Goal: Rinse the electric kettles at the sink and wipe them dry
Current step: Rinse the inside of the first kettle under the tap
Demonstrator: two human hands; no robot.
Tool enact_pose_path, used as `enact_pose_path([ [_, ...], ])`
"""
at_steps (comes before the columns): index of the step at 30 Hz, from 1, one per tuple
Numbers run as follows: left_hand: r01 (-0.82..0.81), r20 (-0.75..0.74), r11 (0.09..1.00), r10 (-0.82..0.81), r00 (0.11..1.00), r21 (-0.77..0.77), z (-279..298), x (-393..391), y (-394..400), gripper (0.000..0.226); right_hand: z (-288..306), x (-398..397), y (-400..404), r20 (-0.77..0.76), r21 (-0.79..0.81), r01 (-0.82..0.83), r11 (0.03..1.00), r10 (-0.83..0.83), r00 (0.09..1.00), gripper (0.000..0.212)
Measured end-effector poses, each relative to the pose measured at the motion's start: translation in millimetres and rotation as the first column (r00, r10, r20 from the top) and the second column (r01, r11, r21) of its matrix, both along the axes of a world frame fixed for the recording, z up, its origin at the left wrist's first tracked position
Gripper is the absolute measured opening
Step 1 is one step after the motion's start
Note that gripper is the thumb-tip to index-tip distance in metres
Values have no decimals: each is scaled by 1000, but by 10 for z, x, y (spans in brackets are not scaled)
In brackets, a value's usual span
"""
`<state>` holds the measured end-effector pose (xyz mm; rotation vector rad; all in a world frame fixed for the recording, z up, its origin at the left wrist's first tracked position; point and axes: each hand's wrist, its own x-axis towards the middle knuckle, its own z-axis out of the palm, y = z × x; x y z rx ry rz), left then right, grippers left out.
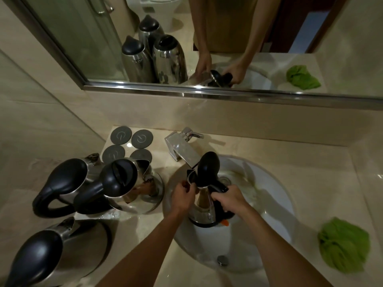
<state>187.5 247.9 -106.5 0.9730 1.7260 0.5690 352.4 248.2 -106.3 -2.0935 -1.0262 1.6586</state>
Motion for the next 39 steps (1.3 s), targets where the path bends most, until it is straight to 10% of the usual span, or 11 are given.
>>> enact_pose_path([
  [39,123,175,985,-101,979,-118,-270,-204,201,29,88,-54,10,155,-6,-42,999,42,987,20],
])
